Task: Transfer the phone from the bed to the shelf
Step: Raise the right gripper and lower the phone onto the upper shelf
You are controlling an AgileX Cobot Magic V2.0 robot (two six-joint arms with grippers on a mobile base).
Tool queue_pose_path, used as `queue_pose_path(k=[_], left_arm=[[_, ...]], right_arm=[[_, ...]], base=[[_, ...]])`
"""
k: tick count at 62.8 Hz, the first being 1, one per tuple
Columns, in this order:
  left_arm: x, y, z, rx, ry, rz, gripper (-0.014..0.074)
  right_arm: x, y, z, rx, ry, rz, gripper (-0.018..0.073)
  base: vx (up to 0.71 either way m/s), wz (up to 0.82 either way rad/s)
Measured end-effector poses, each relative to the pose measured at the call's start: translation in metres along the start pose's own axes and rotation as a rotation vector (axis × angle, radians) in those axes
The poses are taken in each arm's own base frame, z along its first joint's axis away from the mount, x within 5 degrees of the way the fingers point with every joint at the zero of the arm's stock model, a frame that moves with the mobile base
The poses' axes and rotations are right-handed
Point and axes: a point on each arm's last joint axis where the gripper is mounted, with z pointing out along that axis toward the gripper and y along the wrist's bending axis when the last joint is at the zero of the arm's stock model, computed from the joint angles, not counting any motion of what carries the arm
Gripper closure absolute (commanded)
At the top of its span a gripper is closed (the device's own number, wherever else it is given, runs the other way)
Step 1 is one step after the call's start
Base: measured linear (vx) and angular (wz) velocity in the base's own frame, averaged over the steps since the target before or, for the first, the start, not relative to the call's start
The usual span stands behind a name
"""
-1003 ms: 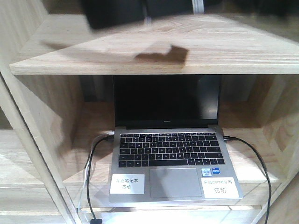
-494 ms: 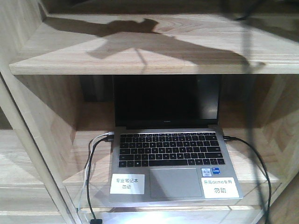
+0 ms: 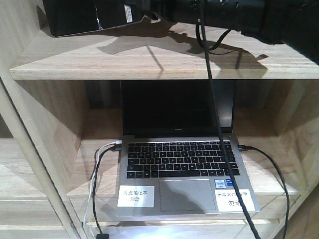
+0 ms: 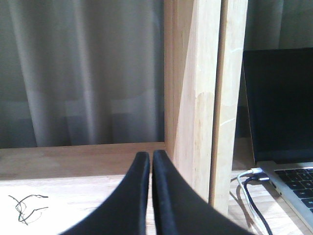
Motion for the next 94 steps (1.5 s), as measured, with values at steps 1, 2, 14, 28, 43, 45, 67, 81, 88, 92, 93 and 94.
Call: queue_pose_path(k=[1,2,14,28,43,45,67,81,88,92,93,94], left_arm=[[0.000,0.000,0.000,0.000,0.000,0.000,0.0595],[0.000,0.000,0.000,0.000,0.000,0.000,0.0595],[0.000,0.000,0.000,0.000,0.000,0.000,0.0595],[0.000,0.000,0.000,0.000,0.000,0.000,0.0595],[0.000,0.000,0.000,0.000,0.000,0.000,0.0595],[0.000,0.000,0.000,0.000,0.000,0.000,0.0595],[0.000,0.000,0.000,0.000,0.000,0.000,0.0595],[0.000,0.000,0.000,0.000,0.000,0.000,0.0595],[0.000,0.000,0.000,0.000,0.000,0.000,0.0595],[0.000,0.000,0.000,0.000,0.000,0.000,0.0595],[0.000,0.000,0.000,0.000,0.000,0.000,0.0595],[0.000,0.000,0.000,0.000,0.000,0.000,0.0595]], right_arm=[[0.001,-0.001,0.001,0.004,0.004,-0.003,0.0561],[0.002,-0.002,0.001,0.006,0.006,-0.003,0.0561],[0.005,-0.006,0.003,0.032,0.017,-0.015,0.0550],[0.004,-0.008,0.003,0.052,0.013,-0.019,0.0498],[0.005,-0.010,0.003,0.081,0.020,-0.042,0.0282],[0.005,-0.011,0.003,0.084,0.022,-0.046,0.0239],[0.004,-0.013,0.002,0.112,0.019,-0.068,-0.0169],[0.005,-0.014,0.002,0.115,0.023,-0.074,-0.0139],[0.002,-0.011,0.000,0.117,0.024,-0.092,-0.0105],[-0.002,-0.008,-0.004,0.119,0.022,-0.112,-0.0068],[-0.002,-0.007,-0.004,0.119,0.022,-0.116,-0.0059],[-0.003,-0.006,-0.005,0.120,0.021,-0.121,-0.0048]], base=[[0.00,0.00],[0.00,0.00],[0.00,0.00],[0.00,0.00],[0.00,0.00],[0.00,0.00],[0.00,0.00],[0.00,0.00],[0.00,0.00],[0.00,0.00],[0.00,0.00],[0.00,0.00]])
